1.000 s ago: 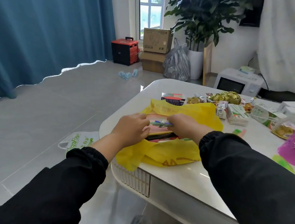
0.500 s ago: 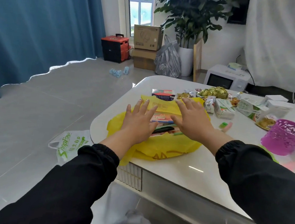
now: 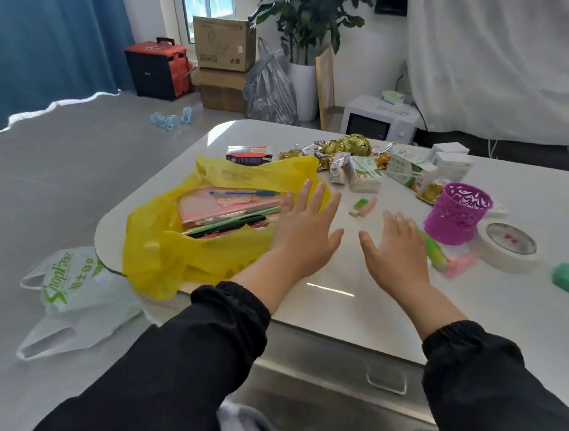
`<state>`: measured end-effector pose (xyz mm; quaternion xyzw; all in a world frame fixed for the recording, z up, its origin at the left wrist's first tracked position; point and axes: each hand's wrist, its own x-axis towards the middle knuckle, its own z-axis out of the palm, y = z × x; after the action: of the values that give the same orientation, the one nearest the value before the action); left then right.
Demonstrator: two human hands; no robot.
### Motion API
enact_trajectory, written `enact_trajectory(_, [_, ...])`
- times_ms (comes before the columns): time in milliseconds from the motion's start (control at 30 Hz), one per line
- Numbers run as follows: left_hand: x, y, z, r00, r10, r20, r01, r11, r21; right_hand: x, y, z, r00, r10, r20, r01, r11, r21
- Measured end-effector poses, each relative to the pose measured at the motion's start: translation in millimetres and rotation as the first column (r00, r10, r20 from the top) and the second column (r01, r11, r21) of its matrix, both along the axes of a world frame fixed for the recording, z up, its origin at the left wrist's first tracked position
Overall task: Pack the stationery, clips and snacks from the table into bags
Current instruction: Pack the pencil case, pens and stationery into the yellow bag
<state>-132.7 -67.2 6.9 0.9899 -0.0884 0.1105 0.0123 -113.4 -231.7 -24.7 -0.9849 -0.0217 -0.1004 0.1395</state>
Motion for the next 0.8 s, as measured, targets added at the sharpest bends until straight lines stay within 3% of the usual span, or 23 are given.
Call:
enact_trajectory(233, [-3, -34, -31, 0.986, -0.148, 0.076, 0.15, 0.988, -0.027, -2, -36, -26, 0.994, -0.109, -0.006, 0.108, 0.993, -0.042])
enact_trajectory(500, [2, -48, -81, 0.977, -0.094, -0.19, 0.07, 0.989, -0.127, 17, -50, -34, 0.984, -0.149, -0.093, 0.142, 0.986, -0.082])
enact_trajectory(667, [5, -46, -85, 0.967, -0.123, -0.223, 0.089, 0.984, -0.157, 42, -82, -23, 0.957, -0.275, 0.092, 0.276, 0.961, 0.009])
enact_trajectory(800, [6, -46, -86, 0.965, -0.127, -0.23, 0.094, 0.984, -0.149, 54, -98, -24, 0.943, -0.332, -0.022, 0.331, 0.943, -0.042])
